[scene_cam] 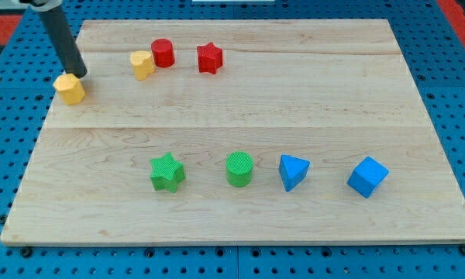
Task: Slide the yellow hexagon to the left side of the green star
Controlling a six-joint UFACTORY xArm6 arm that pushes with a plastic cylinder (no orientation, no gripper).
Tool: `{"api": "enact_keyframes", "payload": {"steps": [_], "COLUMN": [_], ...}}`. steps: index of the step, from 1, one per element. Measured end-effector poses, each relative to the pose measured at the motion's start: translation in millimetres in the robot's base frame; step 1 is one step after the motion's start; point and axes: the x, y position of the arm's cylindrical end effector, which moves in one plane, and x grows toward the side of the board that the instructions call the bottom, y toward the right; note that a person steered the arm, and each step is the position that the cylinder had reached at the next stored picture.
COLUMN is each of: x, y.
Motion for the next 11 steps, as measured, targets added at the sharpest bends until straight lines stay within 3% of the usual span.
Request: {"api": "enact_keyframes", "payload": {"steps": [2,3,4,5,7,8,9,10,11], "x": [83.7,50.4,21.7,60.0,138.7,138.1,131.1,162.4,182.4], "y": [25.4,17.3,-41.9,-37.6,52.7,65.3,1.8,-5.2,56.1]}}
